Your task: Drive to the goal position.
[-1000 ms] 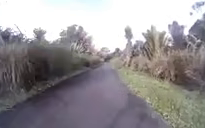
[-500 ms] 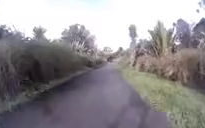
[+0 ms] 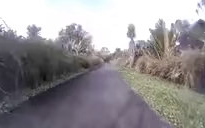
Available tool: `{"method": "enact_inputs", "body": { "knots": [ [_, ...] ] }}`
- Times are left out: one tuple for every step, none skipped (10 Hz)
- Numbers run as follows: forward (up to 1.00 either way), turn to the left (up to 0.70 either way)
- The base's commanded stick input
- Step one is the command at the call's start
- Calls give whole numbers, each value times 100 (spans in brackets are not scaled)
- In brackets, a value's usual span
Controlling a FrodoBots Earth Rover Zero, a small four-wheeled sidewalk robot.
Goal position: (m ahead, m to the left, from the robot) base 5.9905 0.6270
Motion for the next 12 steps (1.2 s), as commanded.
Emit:
{"method": "enact_inputs", "body": {
  "knots": [
    [0, 0],
    [0, 0],
    [0, 0],
    [0, 0],
    [0, 0],
    [4, 0],
    [61, 0],
    [85, -10],
    [85, -28],
    [85, -34],
    [85, -34],
    [85, -34]
  ]
}}
